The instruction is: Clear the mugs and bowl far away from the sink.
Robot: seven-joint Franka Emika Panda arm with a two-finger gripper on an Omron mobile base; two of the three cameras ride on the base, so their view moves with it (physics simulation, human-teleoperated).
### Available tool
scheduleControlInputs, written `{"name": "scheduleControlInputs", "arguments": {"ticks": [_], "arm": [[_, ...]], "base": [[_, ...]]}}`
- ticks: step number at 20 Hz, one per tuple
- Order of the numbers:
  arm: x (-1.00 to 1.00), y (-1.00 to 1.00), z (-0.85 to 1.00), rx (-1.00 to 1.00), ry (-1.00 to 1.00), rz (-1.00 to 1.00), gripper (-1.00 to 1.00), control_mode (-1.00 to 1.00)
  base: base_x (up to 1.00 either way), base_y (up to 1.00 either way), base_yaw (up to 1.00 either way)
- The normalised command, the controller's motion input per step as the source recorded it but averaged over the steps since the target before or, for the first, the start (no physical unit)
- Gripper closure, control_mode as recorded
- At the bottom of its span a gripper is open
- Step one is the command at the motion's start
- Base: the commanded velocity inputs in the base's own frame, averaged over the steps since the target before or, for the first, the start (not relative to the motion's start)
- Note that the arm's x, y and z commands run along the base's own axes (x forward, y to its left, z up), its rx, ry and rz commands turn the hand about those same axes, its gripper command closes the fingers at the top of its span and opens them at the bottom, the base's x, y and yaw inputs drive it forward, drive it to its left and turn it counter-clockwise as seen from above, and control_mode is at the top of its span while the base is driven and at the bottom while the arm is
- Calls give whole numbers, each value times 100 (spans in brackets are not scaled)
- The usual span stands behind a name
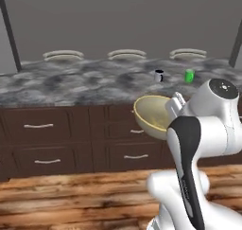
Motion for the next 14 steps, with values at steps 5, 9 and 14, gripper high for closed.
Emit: {"name": "scheduleControlInputs", "arguments": {"ticks": [5,9,14], "arm": [[0,0,0,0,0,0,100,100],[0,0,0,0,0,0,100,100],[0,0,0,0,0,0,100,100]], "base": [[100,55,-18],[100,-4,-5],[100,-4,-8]]}}
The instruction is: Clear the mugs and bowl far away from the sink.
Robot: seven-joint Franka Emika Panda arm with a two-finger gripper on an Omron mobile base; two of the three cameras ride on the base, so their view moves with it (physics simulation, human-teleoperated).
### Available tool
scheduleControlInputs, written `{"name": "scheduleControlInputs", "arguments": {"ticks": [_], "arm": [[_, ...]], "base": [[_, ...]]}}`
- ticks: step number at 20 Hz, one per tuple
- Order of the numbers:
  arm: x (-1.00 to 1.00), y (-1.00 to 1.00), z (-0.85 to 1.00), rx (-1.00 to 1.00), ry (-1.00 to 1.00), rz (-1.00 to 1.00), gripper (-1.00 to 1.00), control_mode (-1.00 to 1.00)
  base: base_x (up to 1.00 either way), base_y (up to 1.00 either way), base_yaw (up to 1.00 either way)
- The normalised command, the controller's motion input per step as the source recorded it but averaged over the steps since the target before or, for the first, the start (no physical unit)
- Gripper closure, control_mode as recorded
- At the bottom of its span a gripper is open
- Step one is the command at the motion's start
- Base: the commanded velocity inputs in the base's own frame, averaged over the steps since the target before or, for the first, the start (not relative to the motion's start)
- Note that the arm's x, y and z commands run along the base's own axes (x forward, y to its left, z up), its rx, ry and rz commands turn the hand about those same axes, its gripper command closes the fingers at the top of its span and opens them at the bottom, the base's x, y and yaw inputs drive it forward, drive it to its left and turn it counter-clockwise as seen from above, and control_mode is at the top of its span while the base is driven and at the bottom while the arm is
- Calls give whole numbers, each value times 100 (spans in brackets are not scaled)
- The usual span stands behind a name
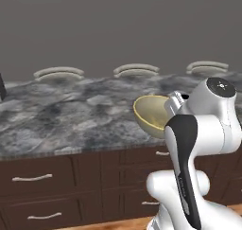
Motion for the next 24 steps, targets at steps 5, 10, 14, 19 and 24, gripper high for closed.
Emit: {"name": "scheduleControlInputs", "arguments": {"ticks": [5,10,14,19,24], "arm": [[0,0,0,0,0,0,100,100],[0,0,0,0,0,0,100,100],[0,0,0,0,0,0,100,100],[0,0,0,0,0,0,100,100],[35,0,-7,0,5,-6,100,-100]], "base": [[98,0,-15],[50,2,-11],[78,11,-30],[98,10,-24],[55,2,-14]]}}
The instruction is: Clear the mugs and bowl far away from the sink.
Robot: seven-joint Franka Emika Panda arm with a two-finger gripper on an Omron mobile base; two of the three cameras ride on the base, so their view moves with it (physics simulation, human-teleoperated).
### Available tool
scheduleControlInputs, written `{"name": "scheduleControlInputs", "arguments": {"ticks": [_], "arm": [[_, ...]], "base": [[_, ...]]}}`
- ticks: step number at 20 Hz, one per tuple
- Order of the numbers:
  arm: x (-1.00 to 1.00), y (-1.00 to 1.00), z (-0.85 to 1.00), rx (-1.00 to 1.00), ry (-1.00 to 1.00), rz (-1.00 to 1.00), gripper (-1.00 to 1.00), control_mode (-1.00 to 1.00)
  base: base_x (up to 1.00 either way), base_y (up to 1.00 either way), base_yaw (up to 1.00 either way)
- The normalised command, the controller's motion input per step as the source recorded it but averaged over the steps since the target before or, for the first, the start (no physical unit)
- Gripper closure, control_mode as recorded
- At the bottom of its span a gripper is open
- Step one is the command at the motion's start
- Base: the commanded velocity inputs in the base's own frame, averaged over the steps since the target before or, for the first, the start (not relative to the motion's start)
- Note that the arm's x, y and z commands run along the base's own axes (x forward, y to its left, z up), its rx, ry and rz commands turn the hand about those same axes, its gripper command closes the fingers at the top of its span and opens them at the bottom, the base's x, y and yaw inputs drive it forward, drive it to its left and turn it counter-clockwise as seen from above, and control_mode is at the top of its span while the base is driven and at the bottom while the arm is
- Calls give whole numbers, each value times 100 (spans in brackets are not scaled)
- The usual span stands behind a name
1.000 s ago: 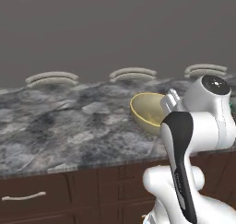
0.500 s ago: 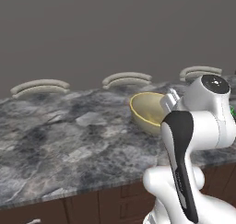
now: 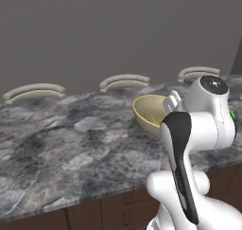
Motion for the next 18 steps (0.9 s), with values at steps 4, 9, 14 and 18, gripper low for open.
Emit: {"name": "scheduleControlInputs", "arguments": {"ticks": [4,9,14,18], "arm": [[85,0,-21,0,16,-4,100,-100],[91,0,-25,-5,1,0,100,-100],[86,0,-34,-2,0,0,100,-100],[77,0,-27,0,0,0,100,-100]], "base": [[0,0,0],[0,0,0],[0,0,0],[0,0,0]]}}
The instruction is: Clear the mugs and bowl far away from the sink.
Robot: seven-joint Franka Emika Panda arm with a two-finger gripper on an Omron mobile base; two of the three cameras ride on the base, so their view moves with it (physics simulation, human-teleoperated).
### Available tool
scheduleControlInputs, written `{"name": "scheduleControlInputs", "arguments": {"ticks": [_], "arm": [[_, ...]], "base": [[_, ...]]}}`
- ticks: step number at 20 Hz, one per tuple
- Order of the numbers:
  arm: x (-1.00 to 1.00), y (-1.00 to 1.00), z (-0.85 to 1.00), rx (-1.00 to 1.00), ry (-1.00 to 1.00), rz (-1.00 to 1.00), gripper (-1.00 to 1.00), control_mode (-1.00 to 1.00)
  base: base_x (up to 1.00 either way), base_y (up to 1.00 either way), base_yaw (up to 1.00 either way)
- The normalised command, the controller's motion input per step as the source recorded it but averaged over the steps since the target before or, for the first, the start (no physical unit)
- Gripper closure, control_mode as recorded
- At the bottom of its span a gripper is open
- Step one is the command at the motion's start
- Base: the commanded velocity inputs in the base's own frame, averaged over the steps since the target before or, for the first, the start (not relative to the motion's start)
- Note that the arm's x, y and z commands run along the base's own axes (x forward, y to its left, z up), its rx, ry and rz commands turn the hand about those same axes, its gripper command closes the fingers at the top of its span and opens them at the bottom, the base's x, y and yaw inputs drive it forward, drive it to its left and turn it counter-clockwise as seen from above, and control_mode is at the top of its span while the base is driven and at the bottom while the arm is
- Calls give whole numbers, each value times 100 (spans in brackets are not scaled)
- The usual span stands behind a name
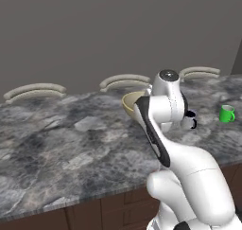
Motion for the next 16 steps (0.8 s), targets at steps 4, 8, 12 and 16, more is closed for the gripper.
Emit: {"name": "scheduleControlInputs", "arguments": {"ticks": [4,8,12,16], "arm": [[78,0,-16,0,0,0,100,-100],[75,0,-29,0,3,0,100,-100],[78,0,-37,0,8,0,100,-100],[83,0,-37,0,8,0,100,-100]], "base": [[0,0,0],[0,0,0],[0,0,0],[0,0,0]]}}
